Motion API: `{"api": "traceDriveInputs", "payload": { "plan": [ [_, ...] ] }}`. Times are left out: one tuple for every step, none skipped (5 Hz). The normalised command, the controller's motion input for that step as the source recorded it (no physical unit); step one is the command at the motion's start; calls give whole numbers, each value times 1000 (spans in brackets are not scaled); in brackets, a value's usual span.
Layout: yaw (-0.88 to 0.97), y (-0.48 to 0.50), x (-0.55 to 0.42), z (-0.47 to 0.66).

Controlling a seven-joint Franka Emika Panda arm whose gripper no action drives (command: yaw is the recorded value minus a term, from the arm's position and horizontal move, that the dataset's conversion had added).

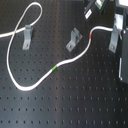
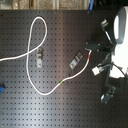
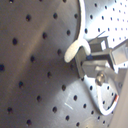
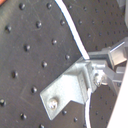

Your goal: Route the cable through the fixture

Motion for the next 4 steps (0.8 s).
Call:
{"api": "traceDriveInputs", "payload": {
  "plan": [
    [151,-194,-52,-747],
    [186,-226,-31,-735],
    [214,-187,-6,-666],
    [446,7,9,-351]
  ]
}}
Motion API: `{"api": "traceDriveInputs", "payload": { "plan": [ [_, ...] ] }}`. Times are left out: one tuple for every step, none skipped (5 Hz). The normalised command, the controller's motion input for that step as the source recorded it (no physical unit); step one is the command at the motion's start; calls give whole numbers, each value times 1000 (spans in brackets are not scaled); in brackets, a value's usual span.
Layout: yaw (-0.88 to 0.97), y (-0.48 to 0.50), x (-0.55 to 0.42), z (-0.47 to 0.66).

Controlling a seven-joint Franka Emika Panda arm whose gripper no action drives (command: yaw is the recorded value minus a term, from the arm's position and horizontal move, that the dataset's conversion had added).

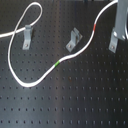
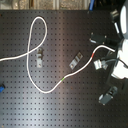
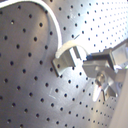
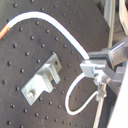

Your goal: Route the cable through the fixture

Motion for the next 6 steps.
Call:
{"api": "traceDriveInputs", "payload": {
  "plan": [
    [643,19,231,2],
    [560,12,317,74],
    [560,-24,304,56],
    [526,-25,264,3],
    [363,155,174,5],
    [0,367,140,8]
  ]
}}
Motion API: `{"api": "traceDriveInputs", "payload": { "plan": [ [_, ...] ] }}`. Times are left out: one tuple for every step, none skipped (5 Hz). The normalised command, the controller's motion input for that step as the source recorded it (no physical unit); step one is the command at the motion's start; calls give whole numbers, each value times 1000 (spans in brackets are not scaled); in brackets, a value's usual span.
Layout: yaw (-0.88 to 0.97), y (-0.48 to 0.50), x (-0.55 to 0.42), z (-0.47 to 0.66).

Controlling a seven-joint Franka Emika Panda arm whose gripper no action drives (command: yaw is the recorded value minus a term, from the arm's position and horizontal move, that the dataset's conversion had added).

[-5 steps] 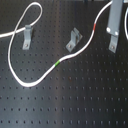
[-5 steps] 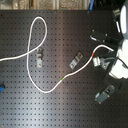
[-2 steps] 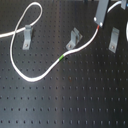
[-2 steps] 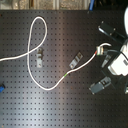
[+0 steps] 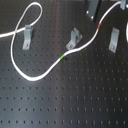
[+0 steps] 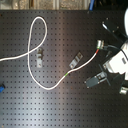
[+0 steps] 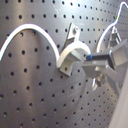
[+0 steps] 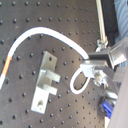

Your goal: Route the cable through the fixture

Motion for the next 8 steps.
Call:
{"api": "traceDriveInputs", "payload": {
  "plan": [
    [-109,308,175,91],
    [-160,277,136,115],
    [-157,231,98,125],
    [-143,192,55,125],
    [-174,78,37,120],
    [-171,55,17,105],
    [0,179,22,78],
    [57,250,8,79]
  ]
}}
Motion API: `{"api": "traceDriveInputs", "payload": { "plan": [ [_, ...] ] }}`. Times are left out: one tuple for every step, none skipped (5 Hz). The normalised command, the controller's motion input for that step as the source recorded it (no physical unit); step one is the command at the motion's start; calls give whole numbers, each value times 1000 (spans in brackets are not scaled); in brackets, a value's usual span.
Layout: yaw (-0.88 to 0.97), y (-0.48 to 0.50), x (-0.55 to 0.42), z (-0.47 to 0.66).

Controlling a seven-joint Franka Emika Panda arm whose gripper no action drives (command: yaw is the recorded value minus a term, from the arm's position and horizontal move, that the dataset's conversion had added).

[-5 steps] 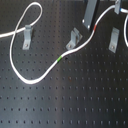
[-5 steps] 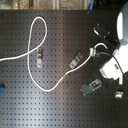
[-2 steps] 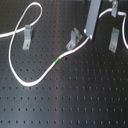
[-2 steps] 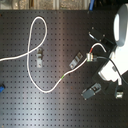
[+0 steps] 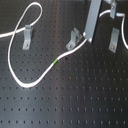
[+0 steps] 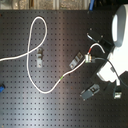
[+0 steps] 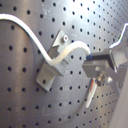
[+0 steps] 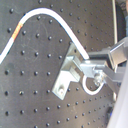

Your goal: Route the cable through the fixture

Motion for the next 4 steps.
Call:
{"api": "traceDriveInputs", "payload": {
  "plan": [
    [54,228,-17,103],
    [91,151,-13,106],
    [0,12,-14,161],
    [-171,-58,-77,206]
  ]
}}
